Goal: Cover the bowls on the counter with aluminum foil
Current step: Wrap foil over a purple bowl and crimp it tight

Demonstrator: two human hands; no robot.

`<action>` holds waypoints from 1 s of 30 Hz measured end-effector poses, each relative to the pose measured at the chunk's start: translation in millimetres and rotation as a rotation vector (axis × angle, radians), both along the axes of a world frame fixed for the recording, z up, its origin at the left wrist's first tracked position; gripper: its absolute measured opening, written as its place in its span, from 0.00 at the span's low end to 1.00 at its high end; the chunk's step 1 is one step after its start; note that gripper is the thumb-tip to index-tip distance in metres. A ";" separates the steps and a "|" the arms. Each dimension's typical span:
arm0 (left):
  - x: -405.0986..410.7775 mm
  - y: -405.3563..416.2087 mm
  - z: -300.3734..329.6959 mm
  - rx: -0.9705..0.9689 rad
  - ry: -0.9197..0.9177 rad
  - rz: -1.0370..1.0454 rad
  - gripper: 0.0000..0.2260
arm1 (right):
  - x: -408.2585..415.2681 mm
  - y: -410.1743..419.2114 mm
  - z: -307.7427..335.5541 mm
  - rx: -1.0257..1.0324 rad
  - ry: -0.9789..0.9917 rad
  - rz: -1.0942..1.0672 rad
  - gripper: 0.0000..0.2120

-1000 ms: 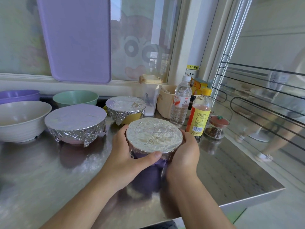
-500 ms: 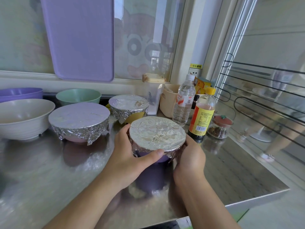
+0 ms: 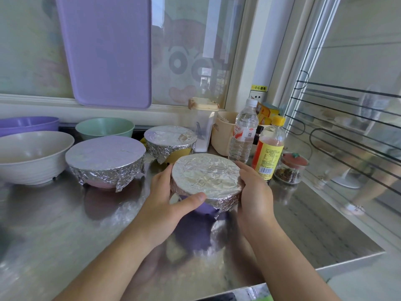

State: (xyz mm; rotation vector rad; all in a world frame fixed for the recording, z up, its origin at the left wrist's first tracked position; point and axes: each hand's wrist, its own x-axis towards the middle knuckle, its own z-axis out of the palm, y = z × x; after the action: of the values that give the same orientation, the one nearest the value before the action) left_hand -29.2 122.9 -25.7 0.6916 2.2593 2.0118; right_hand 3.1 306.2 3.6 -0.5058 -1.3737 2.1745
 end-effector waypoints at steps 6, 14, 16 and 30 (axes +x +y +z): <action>-6.8 -1.4 2.9 0.216 -0.155 -0.107 0.21 | 2.8 1.9 2.0 0.084 -0.018 0.000 0.19; 3.0 6.2 -6.5 -0.069 0.052 -0.018 0.47 | -5.0 1.5 5.4 -0.089 -0.057 0.102 0.14; 0.0 7.6 -11.3 -0.111 0.114 0.024 0.51 | -4.5 -1.2 3.7 -0.132 -0.035 0.118 0.15; -1.7 4.3 -10.1 -0.261 0.208 0.114 0.55 | -8.9 -1.2 -2.0 -0.150 -0.036 0.121 0.14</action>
State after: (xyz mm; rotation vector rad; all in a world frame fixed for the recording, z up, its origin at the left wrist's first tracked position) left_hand -30.9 127.2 -35.8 0.7945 2.6721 1.7094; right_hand -5.8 305.0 1.6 -0.5310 -1.2959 2.3906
